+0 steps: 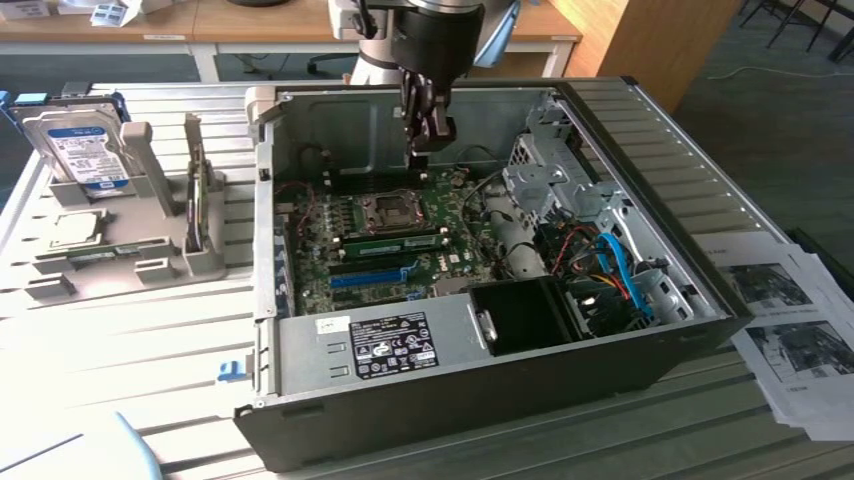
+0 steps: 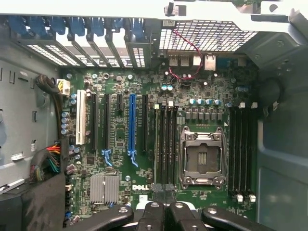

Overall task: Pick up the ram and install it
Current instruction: 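Press down the ram until it locks into place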

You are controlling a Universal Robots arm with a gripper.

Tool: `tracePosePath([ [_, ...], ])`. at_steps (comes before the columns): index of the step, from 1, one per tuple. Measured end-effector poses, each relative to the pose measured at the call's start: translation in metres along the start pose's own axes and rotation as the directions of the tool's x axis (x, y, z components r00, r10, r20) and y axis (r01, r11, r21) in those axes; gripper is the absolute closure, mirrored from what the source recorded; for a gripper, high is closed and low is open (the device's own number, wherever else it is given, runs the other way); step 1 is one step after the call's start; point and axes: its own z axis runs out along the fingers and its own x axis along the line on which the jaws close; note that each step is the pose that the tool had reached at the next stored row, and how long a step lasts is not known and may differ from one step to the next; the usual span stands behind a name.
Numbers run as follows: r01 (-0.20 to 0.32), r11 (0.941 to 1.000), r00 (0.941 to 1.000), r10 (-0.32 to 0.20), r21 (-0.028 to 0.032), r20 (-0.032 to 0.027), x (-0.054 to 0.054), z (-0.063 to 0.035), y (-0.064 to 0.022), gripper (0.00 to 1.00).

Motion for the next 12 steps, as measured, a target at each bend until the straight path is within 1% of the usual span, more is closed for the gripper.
tracePosePath([
  [2, 0.000, 1.0000, 1.0000, 0.000, 0.0001, 0.0028, -0.0001, 0.0000, 0.0000, 0.91],
  [4, 0.000, 1.0000, 1.0000, 0.000, 0.0000, 0.0042, 0.0000, 0.0000, 0.0000, 0.91],
  [12, 0.000, 1.0000, 1.0000, 0.000, 0.0000, 0.0044, 0.0000, 0.0000, 0.0000, 0.91],
])
